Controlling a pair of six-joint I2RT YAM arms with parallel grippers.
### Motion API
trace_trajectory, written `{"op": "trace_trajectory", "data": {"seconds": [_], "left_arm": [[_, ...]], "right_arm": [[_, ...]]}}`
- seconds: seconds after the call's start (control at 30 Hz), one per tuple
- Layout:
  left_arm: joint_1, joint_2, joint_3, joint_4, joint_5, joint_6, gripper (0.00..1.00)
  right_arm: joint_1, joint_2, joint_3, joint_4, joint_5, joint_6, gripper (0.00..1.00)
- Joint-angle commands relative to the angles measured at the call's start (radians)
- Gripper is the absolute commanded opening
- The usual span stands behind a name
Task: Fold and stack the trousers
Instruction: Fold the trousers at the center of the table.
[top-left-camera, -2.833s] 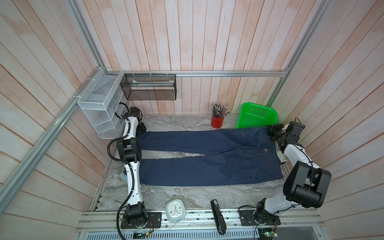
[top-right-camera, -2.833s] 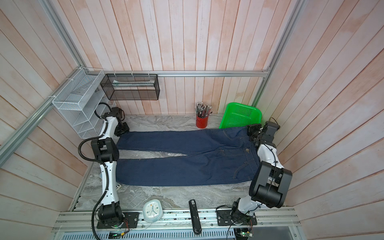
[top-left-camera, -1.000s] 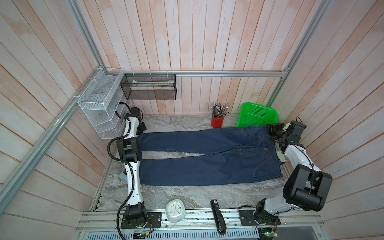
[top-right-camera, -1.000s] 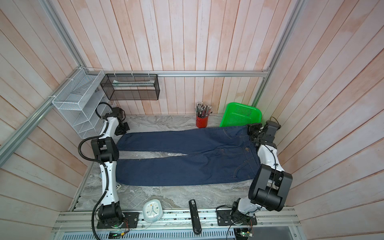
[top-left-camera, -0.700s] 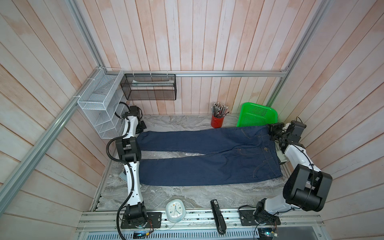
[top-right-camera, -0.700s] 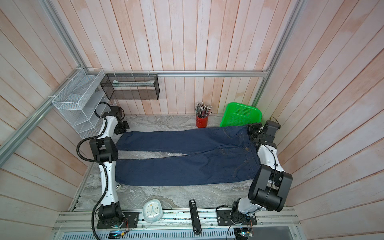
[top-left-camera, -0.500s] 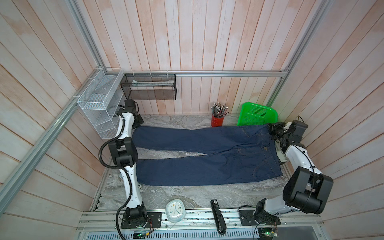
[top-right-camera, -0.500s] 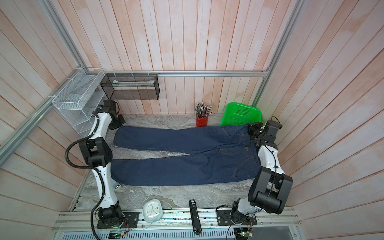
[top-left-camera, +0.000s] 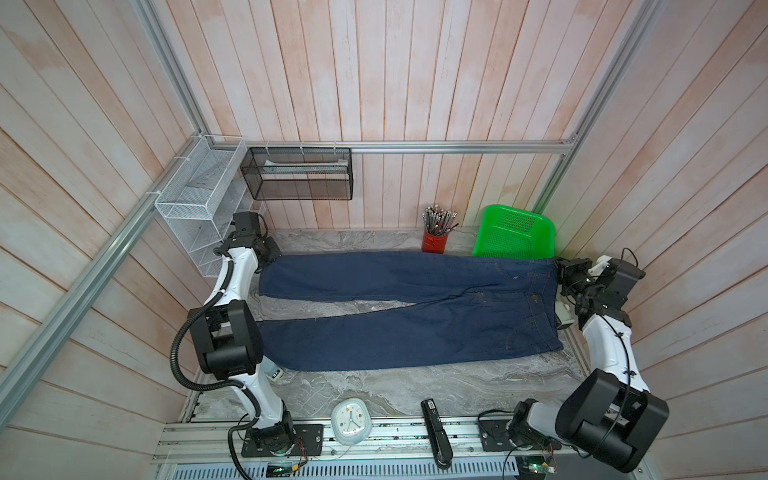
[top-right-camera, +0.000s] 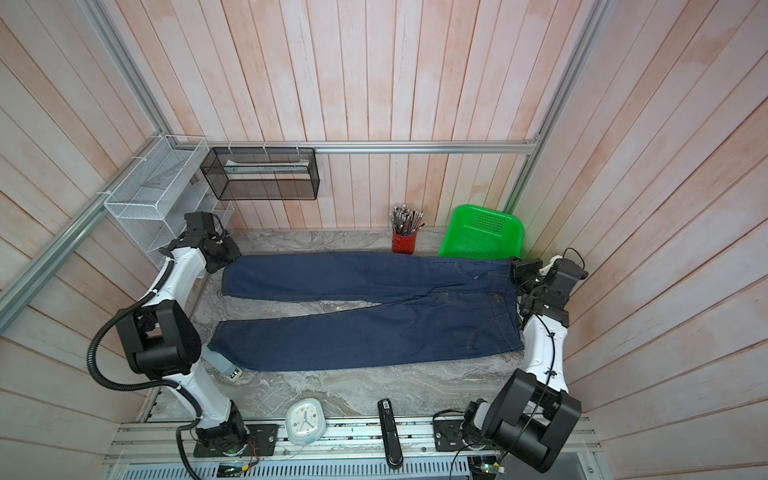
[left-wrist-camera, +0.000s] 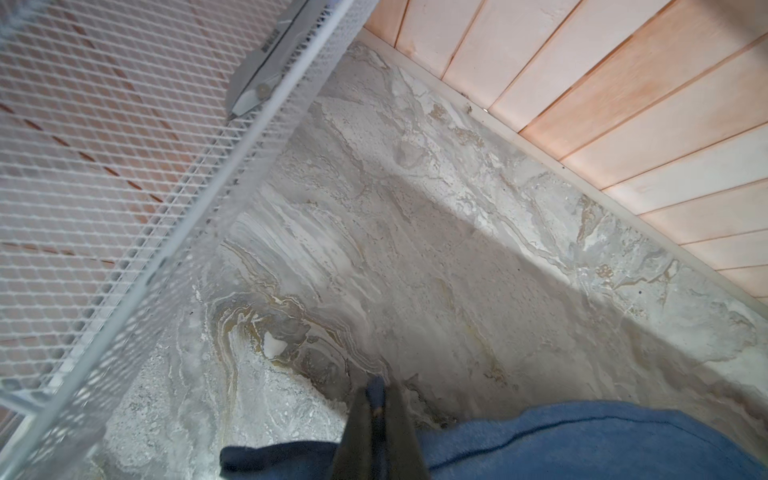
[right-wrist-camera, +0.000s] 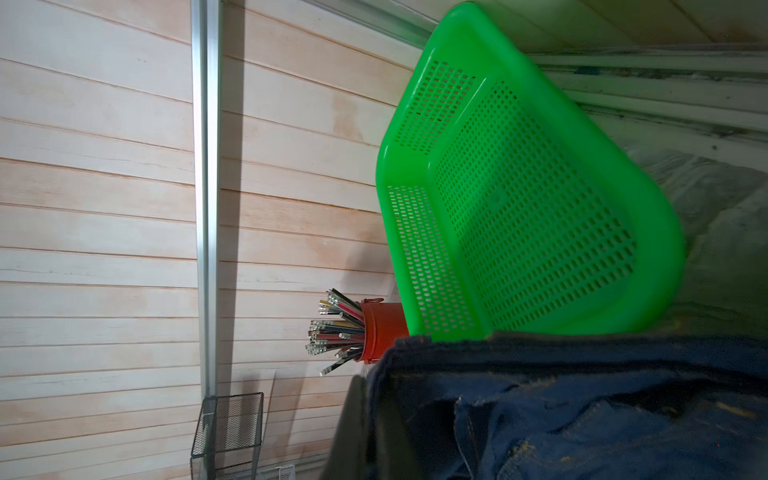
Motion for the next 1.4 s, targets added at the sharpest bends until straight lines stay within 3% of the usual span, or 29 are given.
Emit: {"op": "trace_trajectory", "data": {"seconds": [0.0, 0.33, 0.53, 0.83, 1.07, 1.37], "left_arm": [[0.055, -0.106, -0.099, 0.087, -0.007, -0.038, 0.0], [0.146, -0.263, -0.284, 0.117, 0.0, -0.067, 0.0], [0.207, -0.306, -0.348, 0.118, -0.001, -0.094, 0.0], [0.224, -0.246, -0.276, 0.172, 0.202, -0.133, 0.0], [0.19, -0.241, -0.224, 0.14, 0.197, -0.109, 0.0], [0.269, -0.334, -0.363, 0.105, 0.16, -0.083, 0.0]], "right_arm": [[-0.026, -0.037, -0.056, -0.04, 0.022, -0.071, 0.0], [-0.083, -0.111, -0.169, -0.108, 0.13, -0.11, 0.0], [-0.117, -0.141, -0.204, -0.16, 0.27, -0.119, 0.0], [-0.105, -0.08, -0.18, 0.023, 0.159, 0.022, 0.0], [-0.093, -0.079, -0.092, -0.013, 0.135, 0.043, 0.0], [-0.124, -0.18, -0.257, -0.034, 0.202, 0.032, 0.0]]}}
